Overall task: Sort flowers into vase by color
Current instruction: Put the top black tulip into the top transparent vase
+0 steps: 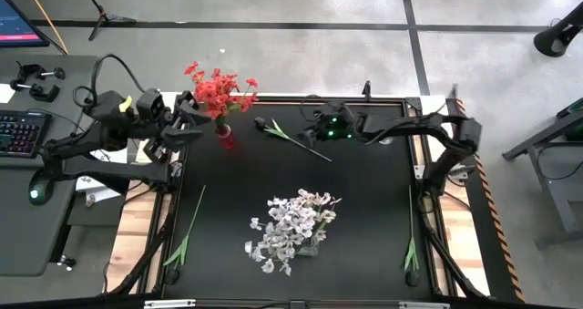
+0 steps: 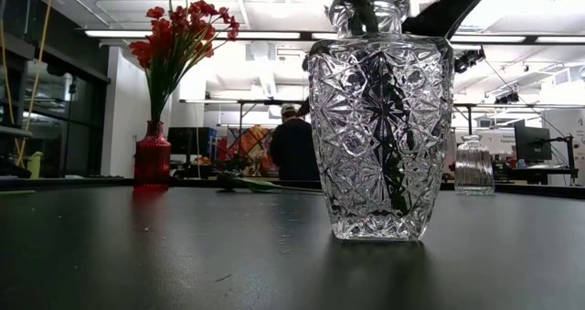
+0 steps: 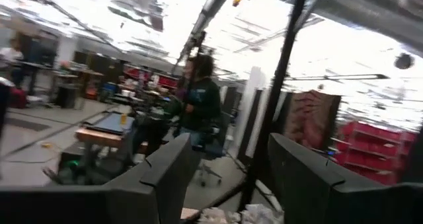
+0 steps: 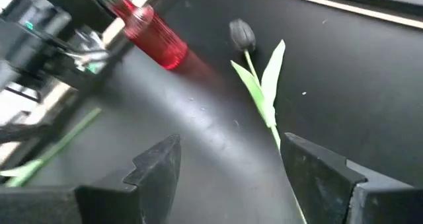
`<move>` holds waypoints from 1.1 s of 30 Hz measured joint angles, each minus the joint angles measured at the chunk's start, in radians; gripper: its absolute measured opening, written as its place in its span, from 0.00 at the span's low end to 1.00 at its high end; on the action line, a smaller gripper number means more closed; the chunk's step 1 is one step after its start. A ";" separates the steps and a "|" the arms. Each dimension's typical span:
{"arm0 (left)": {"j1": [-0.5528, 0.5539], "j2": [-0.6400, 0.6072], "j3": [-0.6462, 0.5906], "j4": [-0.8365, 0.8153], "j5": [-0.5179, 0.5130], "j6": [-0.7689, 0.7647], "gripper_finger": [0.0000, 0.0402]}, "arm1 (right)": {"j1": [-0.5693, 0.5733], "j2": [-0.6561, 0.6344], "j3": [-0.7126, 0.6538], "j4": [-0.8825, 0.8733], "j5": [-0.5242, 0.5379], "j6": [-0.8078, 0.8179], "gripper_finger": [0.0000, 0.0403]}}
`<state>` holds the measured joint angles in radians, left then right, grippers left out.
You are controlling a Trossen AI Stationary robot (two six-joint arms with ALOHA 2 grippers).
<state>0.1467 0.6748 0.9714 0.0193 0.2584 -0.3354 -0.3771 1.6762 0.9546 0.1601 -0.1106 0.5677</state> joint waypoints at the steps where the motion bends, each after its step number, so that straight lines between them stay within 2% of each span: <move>1: 0.000 0.003 0.000 0.000 -0.017 0.006 0.47 | 0.004 0.024 0.000 0.019 0.010 -0.009 0.61; 8: 0.000 0.056 0.000 0.000 -0.150 0.016 0.47 | 0.028 0.159 0.058 0.043 0.054 -0.194 0.61; 14: 0.000 0.120 0.000 0.004 -0.273 0.000 0.47 | 0.062 0.266 0.190 -0.051 0.193 -0.396 0.61; 18: 0.000 0.152 0.000 0.012 -0.334 -0.050 0.47 | 0.057 0.336 0.256 -0.108 0.215 -0.411 0.61; 23: 0.000 0.170 0.000 0.040 -0.351 -0.072 0.47 | 0.056 0.405 0.314 -0.201 0.234 -0.412 0.61; 27: 0.000 0.171 0.000 0.038 -0.354 -0.049 0.47 | 0.068 0.433 0.322 -0.204 0.234 -0.418 0.61; 30: 0.000 0.170 0.000 0.039 -0.357 -0.035 0.47 | 0.081 0.441 0.326 -0.233 0.267 -0.423 0.52; 33: 0.000 0.163 0.000 0.039 -0.357 0.004 0.47 | 0.087 0.439 0.327 -0.271 0.269 -0.434 0.28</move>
<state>0.1467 0.8378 0.9715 0.0581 -0.0986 -0.3316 -0.2903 2.1152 1.2816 -0.1110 0.1579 0.1340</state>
